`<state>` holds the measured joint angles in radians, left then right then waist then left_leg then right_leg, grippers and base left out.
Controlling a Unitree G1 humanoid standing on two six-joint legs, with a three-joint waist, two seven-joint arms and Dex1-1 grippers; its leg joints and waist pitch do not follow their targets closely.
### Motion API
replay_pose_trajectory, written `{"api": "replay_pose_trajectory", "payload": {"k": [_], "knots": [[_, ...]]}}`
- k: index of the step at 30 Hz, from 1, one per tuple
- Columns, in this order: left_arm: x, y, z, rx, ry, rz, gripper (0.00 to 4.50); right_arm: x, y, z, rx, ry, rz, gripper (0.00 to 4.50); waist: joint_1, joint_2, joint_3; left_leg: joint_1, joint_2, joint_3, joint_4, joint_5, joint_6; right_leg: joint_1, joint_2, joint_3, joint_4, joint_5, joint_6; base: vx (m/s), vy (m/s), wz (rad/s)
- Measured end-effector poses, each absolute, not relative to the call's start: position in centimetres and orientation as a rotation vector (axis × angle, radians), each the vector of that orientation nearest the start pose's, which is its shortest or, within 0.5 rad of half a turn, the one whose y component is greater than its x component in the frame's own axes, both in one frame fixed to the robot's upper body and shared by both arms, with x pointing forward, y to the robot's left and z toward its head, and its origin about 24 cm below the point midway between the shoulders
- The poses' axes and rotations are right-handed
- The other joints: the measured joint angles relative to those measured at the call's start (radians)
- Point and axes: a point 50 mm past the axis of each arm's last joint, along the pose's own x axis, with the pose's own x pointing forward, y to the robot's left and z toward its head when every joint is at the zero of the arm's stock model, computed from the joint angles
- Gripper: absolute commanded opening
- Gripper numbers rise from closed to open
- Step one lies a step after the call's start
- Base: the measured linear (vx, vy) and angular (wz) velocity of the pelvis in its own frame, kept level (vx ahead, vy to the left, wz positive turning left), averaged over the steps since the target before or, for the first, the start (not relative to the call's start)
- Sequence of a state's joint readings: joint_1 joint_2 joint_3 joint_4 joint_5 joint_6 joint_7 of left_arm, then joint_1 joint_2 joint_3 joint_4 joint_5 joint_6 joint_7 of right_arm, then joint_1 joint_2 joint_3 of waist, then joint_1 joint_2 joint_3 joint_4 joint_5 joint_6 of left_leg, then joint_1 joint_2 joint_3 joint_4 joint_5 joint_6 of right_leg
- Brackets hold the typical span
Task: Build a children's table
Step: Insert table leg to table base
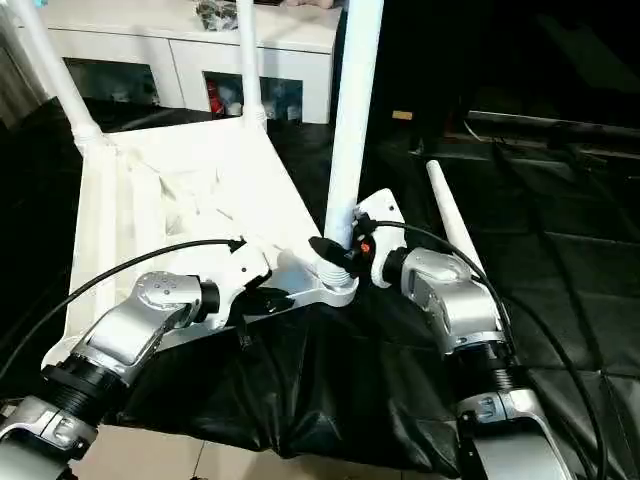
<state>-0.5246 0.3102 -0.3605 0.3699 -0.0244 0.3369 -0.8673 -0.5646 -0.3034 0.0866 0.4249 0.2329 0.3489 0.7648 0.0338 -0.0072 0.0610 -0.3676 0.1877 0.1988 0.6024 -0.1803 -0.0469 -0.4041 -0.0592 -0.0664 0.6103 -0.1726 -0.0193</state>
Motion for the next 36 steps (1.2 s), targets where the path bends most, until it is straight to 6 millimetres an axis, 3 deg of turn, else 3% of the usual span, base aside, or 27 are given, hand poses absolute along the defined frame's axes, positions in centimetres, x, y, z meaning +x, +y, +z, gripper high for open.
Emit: {"api": "replay_pose_trajectory", "payload": {"k": [20,36], "knots": [[30.7,10.3,5.0,0.367,0.419,-1.148,0.0,33.2,-14.3,7.8,-0.006,0.302,0.872,1.88,0.0,0.0,0.0,0.0,0.0,0.0,0.0,0.0,0.0,0.0,0.0,-0.001,0.0,0.0,0.0,0.0,0.0,0.0],[30.2,10.3,4.9,0.357,0.419,-1.182,0.0,32.2,-15.5,6.2,0.228,0.273,0.81,1.88,0.008,0.001,-0.001,0.0,0.0,0.0,-0.001,0.0,0.0,0.0,0.0,0.0,-0.001,0.0,0.0,0.0,0.0,0.0]]}}
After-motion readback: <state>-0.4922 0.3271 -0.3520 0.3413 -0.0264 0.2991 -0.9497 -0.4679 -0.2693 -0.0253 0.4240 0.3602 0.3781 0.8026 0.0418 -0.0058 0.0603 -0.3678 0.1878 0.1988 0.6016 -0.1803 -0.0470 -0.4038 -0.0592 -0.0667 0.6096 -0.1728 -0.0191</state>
